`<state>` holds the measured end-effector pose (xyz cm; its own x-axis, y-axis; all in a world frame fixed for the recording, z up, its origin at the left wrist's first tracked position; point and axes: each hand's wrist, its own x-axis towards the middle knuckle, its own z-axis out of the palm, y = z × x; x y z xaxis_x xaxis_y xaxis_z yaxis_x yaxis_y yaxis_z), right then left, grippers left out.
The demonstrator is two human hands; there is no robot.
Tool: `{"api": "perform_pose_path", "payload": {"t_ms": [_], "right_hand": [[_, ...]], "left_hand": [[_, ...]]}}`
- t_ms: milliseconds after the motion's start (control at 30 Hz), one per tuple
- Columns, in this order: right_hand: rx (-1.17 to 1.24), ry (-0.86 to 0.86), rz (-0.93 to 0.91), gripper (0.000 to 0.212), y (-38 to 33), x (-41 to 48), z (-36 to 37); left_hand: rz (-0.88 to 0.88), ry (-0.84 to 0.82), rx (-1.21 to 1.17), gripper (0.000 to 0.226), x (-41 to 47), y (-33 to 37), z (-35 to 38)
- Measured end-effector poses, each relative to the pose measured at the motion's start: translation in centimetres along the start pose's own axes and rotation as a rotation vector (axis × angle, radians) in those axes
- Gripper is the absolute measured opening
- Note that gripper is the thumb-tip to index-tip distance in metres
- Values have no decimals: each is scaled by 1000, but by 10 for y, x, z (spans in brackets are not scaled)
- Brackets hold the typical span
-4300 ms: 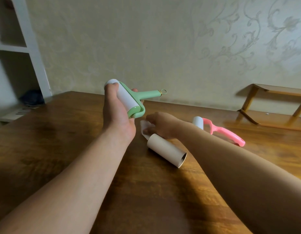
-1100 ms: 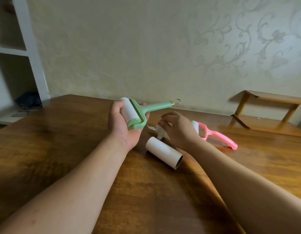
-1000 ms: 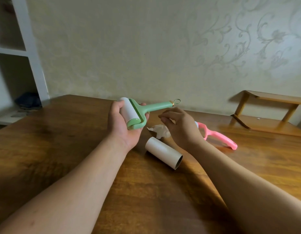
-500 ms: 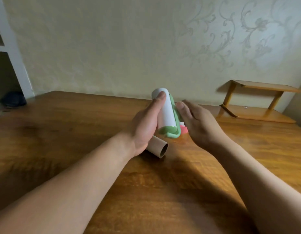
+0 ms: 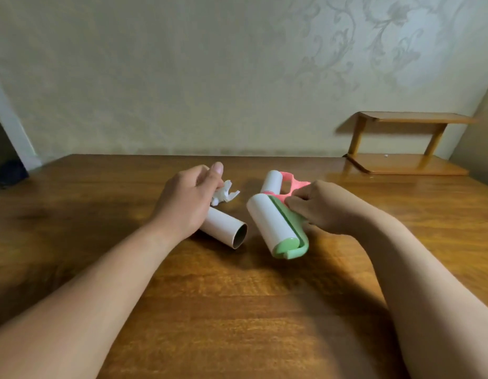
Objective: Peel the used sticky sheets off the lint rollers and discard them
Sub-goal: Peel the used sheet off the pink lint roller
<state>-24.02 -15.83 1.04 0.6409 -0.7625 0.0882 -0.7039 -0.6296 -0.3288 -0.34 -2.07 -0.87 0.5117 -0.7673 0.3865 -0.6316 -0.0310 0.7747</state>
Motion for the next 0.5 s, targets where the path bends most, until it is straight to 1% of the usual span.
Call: {"api": "perform_pose_path", "payload": {"t_ms": [67,200,267,333,367,400,433,467,500], "right_hand": [[-52,-51,-3,41,0,0,0],[-100,-44,-35,30,-1,-3,1],[-30,55,-36,19,1,0,3],[53,273,-31,7,4,5,2],[48,369,-33,10,6,9,3],[22,415,-22,21,8,15,4],[-7,409,7,33,11,19,6],[-29,366,66,43,12,24,8],[-38,312,125,48,12,29,11]], "left_hand": [[-6,-22,3,60,-1,0,4],[30,-75,100,61,-4,1,11],[50,-86,121,61,-5,0,13],[62,-70,113,60,-5,1,14],[67,-55,108,58,-4,1,14],[73,-42,102,57,-3,2,15],[82,-34,94,56,-3,4,16],[86,-34,83,55,-2,5,17],[85,-40,71,55,-1,6,19]]}}
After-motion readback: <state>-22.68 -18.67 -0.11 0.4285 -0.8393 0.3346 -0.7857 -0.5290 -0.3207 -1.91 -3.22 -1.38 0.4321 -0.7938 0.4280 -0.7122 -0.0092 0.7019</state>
